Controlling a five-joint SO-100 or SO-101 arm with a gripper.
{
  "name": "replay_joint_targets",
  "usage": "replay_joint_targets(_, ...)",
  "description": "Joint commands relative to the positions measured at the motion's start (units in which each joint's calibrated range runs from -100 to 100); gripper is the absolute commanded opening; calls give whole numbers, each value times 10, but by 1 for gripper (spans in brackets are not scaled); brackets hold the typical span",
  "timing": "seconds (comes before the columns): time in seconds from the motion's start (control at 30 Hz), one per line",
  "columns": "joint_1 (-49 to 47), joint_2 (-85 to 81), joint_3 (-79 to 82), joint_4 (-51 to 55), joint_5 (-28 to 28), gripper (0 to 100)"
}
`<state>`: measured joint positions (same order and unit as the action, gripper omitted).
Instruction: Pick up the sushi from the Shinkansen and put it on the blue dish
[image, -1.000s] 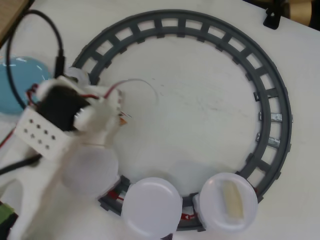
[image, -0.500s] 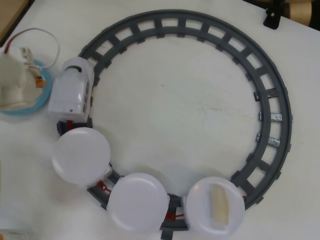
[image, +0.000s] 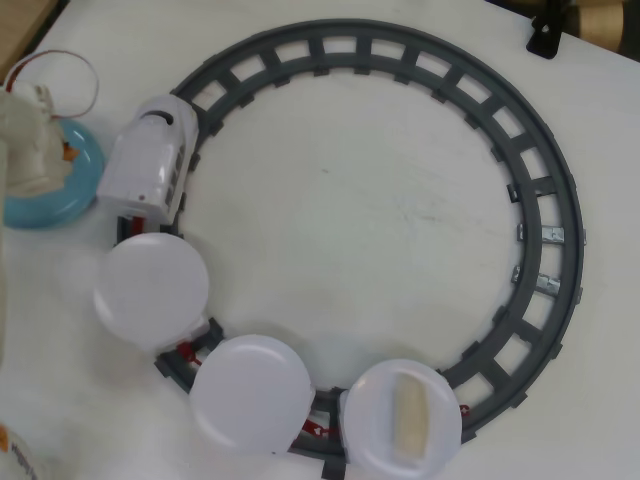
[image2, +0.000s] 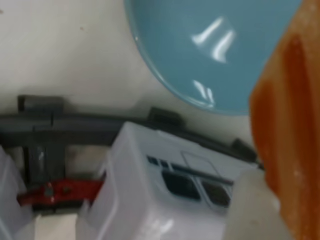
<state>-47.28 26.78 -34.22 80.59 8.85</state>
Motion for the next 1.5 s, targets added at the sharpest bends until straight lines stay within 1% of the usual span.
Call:
replay_joint_targets(0.0, -14, 10, -8, -35, -4, 5)
replay_joint_targets(0.37, -62, 51, -8, -81, -8, 5)
replay_joint_targets(0.77, -62, 110, -8, -107, -8, 5)
replay_joint_targets(0.83, -64, 112, -7, -106, -8, 8)
replay_joint_targets(0.93, -66, 111, -5, -101, -8, 17)
replay_joint_targets(0.97, -66, 108, -4, -101, -8, 18)
replay_joint_targets(1.17, -61, 112, 0, -100, -8, 19)
replay_joint_targets(1.33, -64, 99, -18, -64, -7, 19)
replay_joint_targets(1.47, -65, 70, -52, -3, -5, 19)
